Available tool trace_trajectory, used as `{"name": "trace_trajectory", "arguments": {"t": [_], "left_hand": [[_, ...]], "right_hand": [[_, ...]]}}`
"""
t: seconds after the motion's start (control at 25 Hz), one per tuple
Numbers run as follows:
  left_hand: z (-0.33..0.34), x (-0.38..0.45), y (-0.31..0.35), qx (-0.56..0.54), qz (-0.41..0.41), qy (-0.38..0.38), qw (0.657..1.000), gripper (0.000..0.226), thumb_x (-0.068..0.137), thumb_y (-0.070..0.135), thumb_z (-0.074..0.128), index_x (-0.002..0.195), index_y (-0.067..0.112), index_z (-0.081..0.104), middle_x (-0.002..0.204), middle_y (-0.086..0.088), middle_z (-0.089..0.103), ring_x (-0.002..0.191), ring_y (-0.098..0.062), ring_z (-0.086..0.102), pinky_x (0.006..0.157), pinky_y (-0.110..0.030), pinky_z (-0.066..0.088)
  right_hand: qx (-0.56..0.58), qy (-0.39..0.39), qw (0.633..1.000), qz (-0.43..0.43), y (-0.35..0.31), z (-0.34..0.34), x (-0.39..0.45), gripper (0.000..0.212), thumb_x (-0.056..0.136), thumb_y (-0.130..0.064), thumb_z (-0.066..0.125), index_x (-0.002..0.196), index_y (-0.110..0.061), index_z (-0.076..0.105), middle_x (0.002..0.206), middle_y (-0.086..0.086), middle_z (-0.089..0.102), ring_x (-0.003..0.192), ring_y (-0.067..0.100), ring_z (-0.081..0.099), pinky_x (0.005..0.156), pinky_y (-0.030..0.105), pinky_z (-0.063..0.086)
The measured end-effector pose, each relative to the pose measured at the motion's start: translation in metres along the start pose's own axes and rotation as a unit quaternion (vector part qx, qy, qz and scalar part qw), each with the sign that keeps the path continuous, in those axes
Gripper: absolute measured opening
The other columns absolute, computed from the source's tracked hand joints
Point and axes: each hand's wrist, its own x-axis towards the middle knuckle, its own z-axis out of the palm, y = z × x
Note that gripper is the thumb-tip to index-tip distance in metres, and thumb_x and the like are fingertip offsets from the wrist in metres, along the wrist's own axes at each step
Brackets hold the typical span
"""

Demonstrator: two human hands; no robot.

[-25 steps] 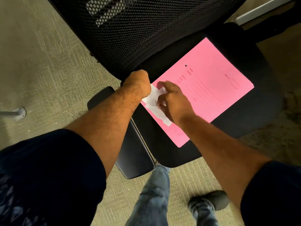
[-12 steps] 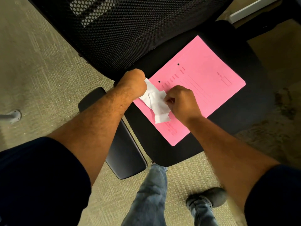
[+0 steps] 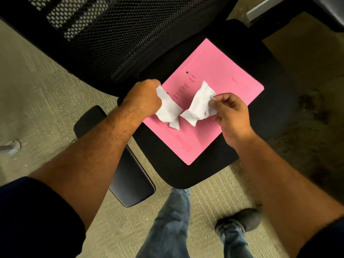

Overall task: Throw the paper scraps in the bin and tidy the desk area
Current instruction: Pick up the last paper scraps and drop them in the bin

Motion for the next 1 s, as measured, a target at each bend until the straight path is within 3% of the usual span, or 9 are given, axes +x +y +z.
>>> {"name": "trace_trajectory", "arguments": {"t": [0.12,0.24,0.4,0.64,0.8,1.0], "left_hand": [[0.003,-0.004,0.018,-0.045,0.016,-0.033,0.998,0.022,0.095,0.016,0.071,0.116,0.019,0.069,0.113,-0.006,0.069,0.102,-0.027,0.068,0.080,-0.041,0.062],[0.008,-0.010,0.033,-0.055,0.020,-0.086,0.995,0.011,0.091,0.016,0.078,0.102,0.014,0.074,0.102,-0.006,0.073,0.091,-0.022,0.071,0.069,-0.034,0.058],[0.027,-0.021,0.045,0.019,0.003,-0.129,0.991,0.026,0.085,0.017,0.084,0.110,0.012,0.077,0.108,-0.007,0.075,0.097,-0.025,0.072,0.085,-0.040,0.062],[0.064,-0.038,0.045,0.174,-0.017,-0.092,0.980,0.068,0.078,0.023,0.090,0.135,0.010,0.056,0.132,-0.012,0.056,0.116,-0.033,0.063,0.091,-0.049,0.060],[0.082,-0.042,0.040,0.166,-0.001,-0.013,0.986,0.094,0.075,0.019,0.093,0.148,0.011,0.035,0.137,-0.014,0.056,0.117,-0.035,0.065,0.084,-0.045,0.060],[0.080,-0.037,0.029,0.131,-0.021,0.023,0.991,0.078,0.068,0.035,0.097,0.130,0.012,0.057,0.127,-0.009,0.061,0.114,-0.030,0.064,0.077,-0.044,0.059]], "right_hand": [[0.040,0.025,0.999,0.007,-0.006,-0.008,-0.002,0.021,0.092,0.007,0.070,0.086,-0.013,0.068,0.087,0.002,0.073,0.087,0.026,0.070,0.078,0.046,0.053],[0.082,0.053,0.995,0.014,-0.012,-0.021,-0.005,0.018,0.093,0.005,0.070,0.089,-0.013,0.068,0.096,0.005,0.074,0.091,0.025,0.074,0.071,0.038,0.059],[0.129,0.078,0.988,0.035,-0.013,-0.038,-0.011,0.018,0.094,0.002,0.070,0.088,-0.015,0.068,0.101,0.006,0.075,0.099,0.027,0.076,0.073,0.038,0.060],[0.173,0.095,0.978,0.062,-0.009,-0.045,-0.017,0.015,0.096,-0.001,0.071,0.088,-0.013,0.068,0.098,0.007,0.076,0.109,0.031,0.077,0.068,0.029,0.063],[0.200,0.096,0.971,0.087,-0.005,-0.038,-0.023,0.013,0.097,-0.002,0.071,0.089,-0.012,0.069,0.107,0.010,0.079,0.104,0.025,0.079,0.064,0.026,0.064],[0.192,0.090,0.972,0.098,0.003,-0.034,-0.031,0.012,0.097,-0.003,0.071,0.090,-0.012,0.069,0.119,0.014,0.077,0.106,0.025,0.079,0.070,0.028,0.064]]}}
